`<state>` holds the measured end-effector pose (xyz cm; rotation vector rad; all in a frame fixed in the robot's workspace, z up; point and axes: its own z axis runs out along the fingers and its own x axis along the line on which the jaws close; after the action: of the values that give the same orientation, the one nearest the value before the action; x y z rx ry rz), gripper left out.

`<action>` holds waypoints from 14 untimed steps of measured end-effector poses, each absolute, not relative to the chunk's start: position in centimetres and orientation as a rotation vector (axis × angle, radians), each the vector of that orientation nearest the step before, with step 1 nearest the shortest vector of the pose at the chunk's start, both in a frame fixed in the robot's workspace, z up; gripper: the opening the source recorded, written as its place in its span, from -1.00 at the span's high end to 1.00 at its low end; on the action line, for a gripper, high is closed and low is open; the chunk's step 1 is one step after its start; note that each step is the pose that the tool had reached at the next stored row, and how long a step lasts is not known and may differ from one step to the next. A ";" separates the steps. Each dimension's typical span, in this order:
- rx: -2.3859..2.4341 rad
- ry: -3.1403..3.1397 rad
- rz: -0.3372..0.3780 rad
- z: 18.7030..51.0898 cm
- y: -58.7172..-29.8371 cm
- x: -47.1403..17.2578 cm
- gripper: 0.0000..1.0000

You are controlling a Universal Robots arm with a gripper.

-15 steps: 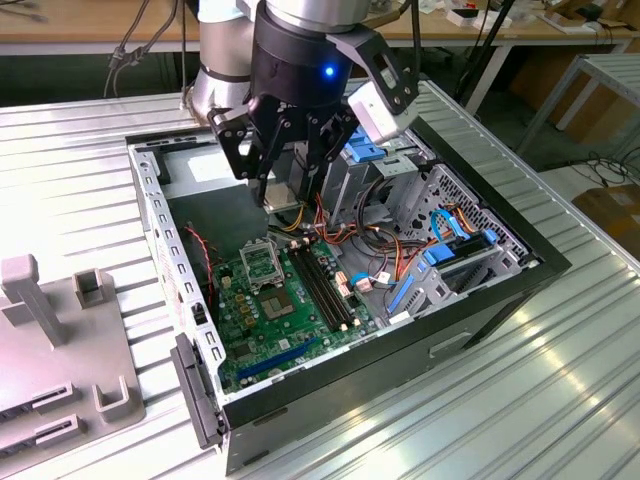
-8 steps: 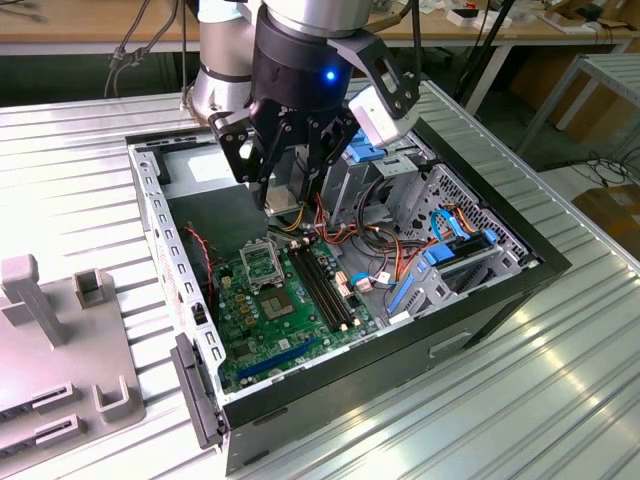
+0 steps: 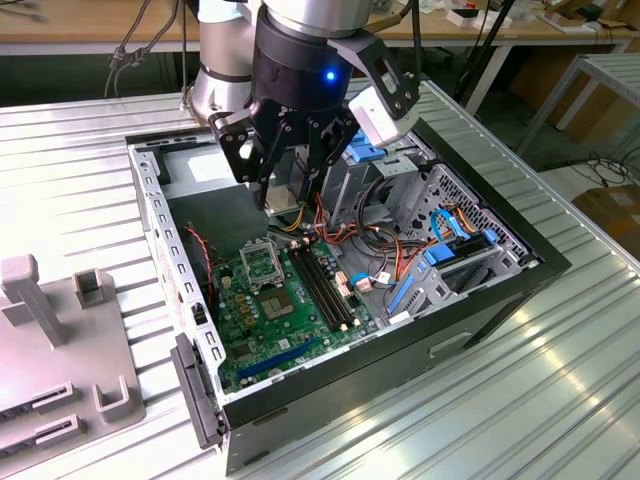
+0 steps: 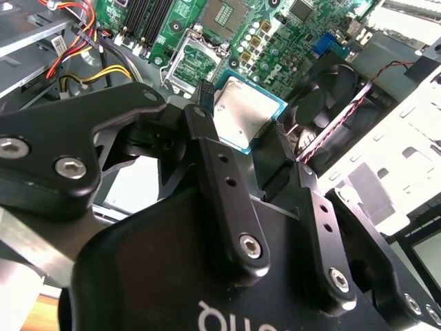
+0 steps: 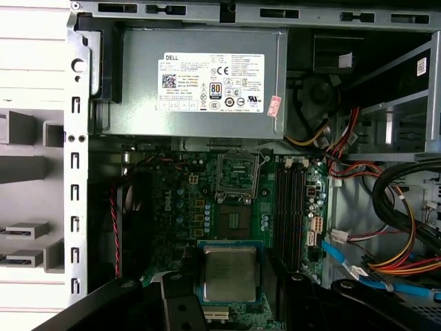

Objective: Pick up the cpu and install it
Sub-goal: 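Place the cpu into insertion slot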

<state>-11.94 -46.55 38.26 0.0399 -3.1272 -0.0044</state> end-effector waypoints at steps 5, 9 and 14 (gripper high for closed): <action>0.040 -3.127 -0.005 37.8 -46.6 -11.9 0.06; 0.040 -3.127 -0.004 37.4 -46.6 -11.9 0.06; 0.040 -3.127 -0.005 37.4 -46.6 -11.9 0.06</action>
<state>-11.88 -46.64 37.39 0.0398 -3.1271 -0.0046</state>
